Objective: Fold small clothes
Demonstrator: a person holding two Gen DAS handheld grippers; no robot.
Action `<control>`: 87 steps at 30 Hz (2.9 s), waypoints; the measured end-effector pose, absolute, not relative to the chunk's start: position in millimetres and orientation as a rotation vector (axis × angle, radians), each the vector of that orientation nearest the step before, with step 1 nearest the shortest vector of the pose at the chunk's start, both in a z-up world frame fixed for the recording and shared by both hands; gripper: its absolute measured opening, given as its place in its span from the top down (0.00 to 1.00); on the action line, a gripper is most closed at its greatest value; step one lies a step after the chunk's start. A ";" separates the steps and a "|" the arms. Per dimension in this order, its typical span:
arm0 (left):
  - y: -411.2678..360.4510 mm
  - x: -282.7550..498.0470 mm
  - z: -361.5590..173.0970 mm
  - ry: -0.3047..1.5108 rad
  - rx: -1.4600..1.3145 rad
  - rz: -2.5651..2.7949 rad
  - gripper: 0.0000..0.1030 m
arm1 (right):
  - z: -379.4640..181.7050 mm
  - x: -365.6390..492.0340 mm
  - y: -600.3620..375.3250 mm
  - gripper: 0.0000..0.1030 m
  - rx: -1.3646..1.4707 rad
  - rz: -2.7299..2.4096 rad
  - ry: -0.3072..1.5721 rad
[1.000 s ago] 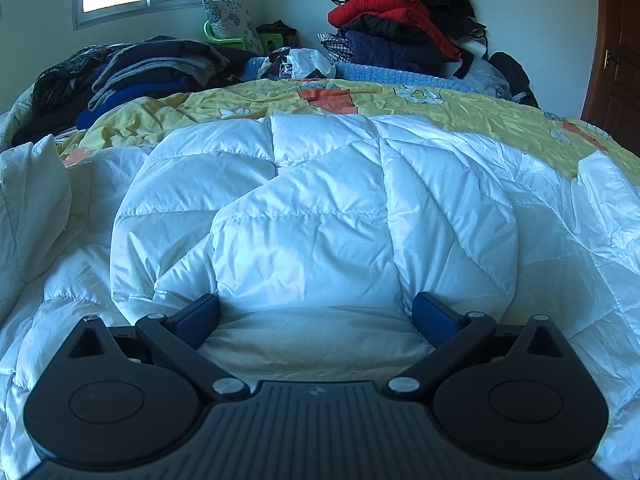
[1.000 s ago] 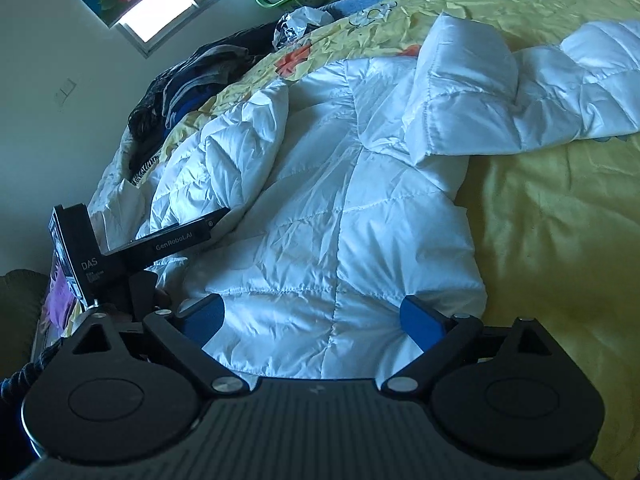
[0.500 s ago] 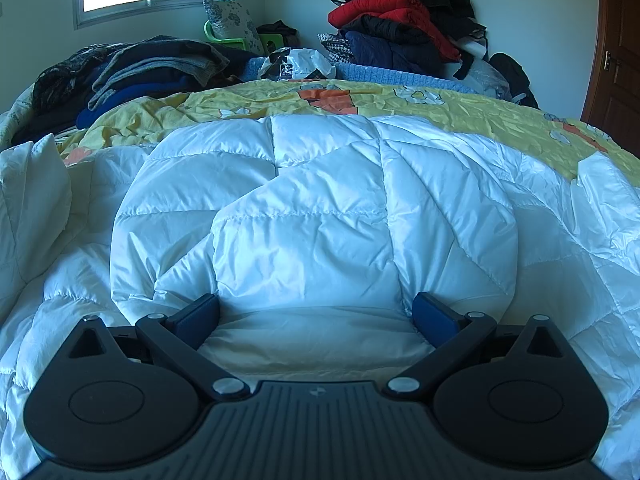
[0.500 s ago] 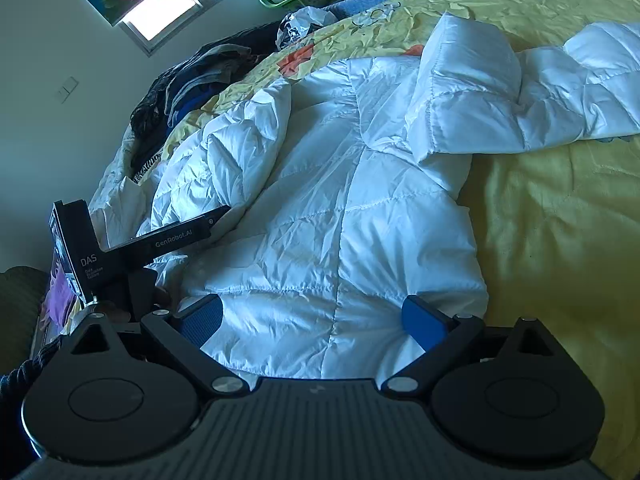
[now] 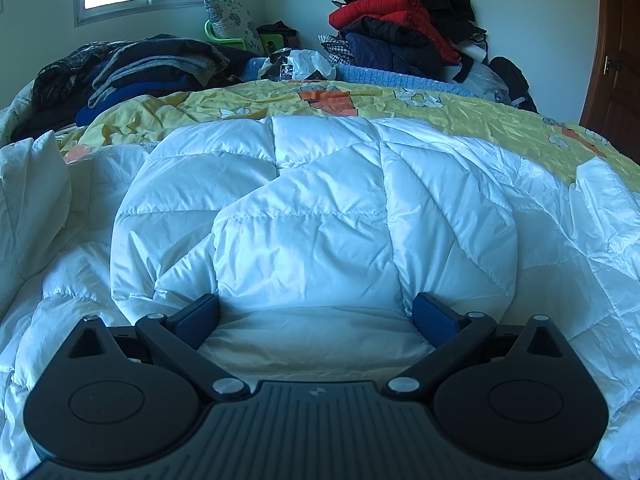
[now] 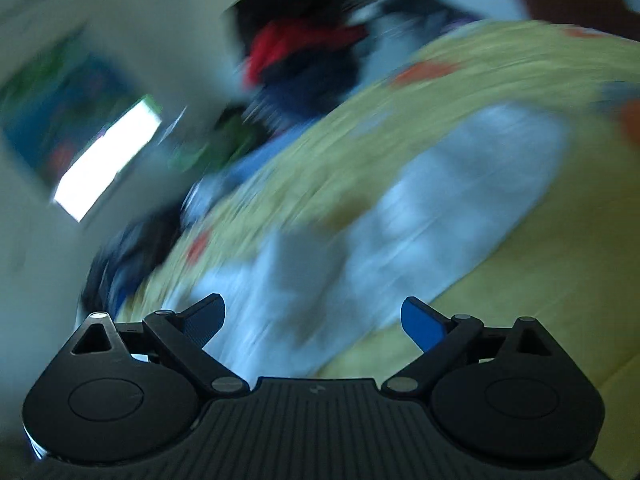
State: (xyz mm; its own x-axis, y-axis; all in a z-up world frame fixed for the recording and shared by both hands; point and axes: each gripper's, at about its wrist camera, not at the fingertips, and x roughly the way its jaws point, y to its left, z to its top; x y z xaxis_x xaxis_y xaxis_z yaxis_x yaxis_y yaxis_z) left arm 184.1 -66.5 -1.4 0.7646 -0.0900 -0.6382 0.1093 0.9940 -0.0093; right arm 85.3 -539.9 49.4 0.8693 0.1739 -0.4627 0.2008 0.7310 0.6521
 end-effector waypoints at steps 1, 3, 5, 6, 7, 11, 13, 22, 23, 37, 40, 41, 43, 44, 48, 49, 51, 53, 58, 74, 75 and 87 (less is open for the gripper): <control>-66.5 183.9 -1.5 0.692 0.028 -0.109 0.00 | 48.5 85.9 -559.8 0.07 0.791 -0.059 0.499; -66.6 185.0 -0.9 0.692 0.026 -0.109 0.00 | 46.3 87.7 -597.6 0.11 0.837 -0.156 0.441; -65.8 185.1 -1.0 0.692 0.026 -0.109 0.00 | 40.4 91.4 -629.7 0.16 0.887 -0.237 0.417; -66.0 184.9 -0.9 0.692 0.025 -0.109 0.00 | 35.9 94.2 -645.4 0.17 0.924 -0.264 0.410; -66.0 184.9 -0.8 0.692 0.024 -0.110 0.00 | 30.4 97.0 -658.0 0.18 0.959 -0.285 0.407; -66.0 184.8 -0.5 0.693 0.020 -0.111 0.00 | 6.4 110.5 -688.0 0.21 1.084 -0.334 0.452; -65.8 184.8 -0.4 0.693 0.019 -0.112 0.00 | -7.6 116.8 -694.3 0.23 1.143 -0.314 0.460; -65.0 187.1 -0.2 0.693 -0.003 -0.118 0.00 | -18.3 143.2 -688.2 0.83 1.085 -0.318 0.461; -65.1 187.2 -0.1 0.693 -0.006 -0.119 0.00 | -18.5 146.3 -686.7 0.86 1.069 -0.318 0.478; -75.2 181.6 8.3 0.665 -0.039 -0.107 0.00 | 81.6 113.0 -529.0 0.87 0.683 0.036 0.288; -63.4 164.9 33.0 0.629 -0.174 -0.136 0.00 | 89.4 102.5 -465.5 0.87 0.610 0.172 0.292; -58.9 157.8 43.3 0.616 -0.264 -0.163 0.00 | 88.9 100.8 -449.1 0.87 0.603 0.213 0.307; -47.5 142.6 59.1 0.619 -0.471 -0.246 0.00 | 84.7 96.9 -413.7 0.87 0.575 0.293 0.351; -45.3 137.3 63.4 0.633 -0.582 -0.302 0.00 | 82.1 94.5 -399.8 0.87 0.556 0.316 0.365; -44.0 124.7 63.8 0.699 -0.841 -0.489 0.00 | 73.8 78.5 -346.6 0.86 0.423 0.381 0.413; -48.8 124.3 61.7 0.721 -0.844 -0.494 0.00 | 72.4 72.2 -335.8 0.86 0.392 0.392 0.419; -53.8 126.2 55.6 0.762 -0.855 -0.481 0.00 | 69.7 62.5 -320.5 0.86 0.363 0.414 0.447; -55.7 133.3 52.6 0.775 -0.871 -0.499 0.00 | 69.6 57.1 -310.2 0.86 0.325 0.422 0.462; -59.7 145.6 42.2 0.805 -0.892 -0.523 0.00 | 71.3 31.8 -285.1 0.86 0.154 0.436 0.466; -53.0 144.2 29.0 0.894 -0.844 -0.421 0.86 | 69.0 17.7 -263.0 0.62 0.086 0.477 0.481; -51.5 145.2 31.0 0.884 -0.831 -0.417 0.88 | 69.0 18.0 -263.3 0.43 0.091 0.484 0.492; 38.6 166.3 101.1 0.647 -0.772 -0.264 0.88 | 60.0 25.4 -309.0 0.22 0.251 0.443 0.521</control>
State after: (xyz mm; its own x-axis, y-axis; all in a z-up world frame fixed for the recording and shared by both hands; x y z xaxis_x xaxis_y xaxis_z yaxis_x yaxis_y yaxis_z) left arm 166.3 38.6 101.1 0.7773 -0.4468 -0.4429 -0.0087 0.6963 -0.7177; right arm 25.4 -309.0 60.0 0.7763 0.4672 -0.4233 -0.3419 0.8761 0.3399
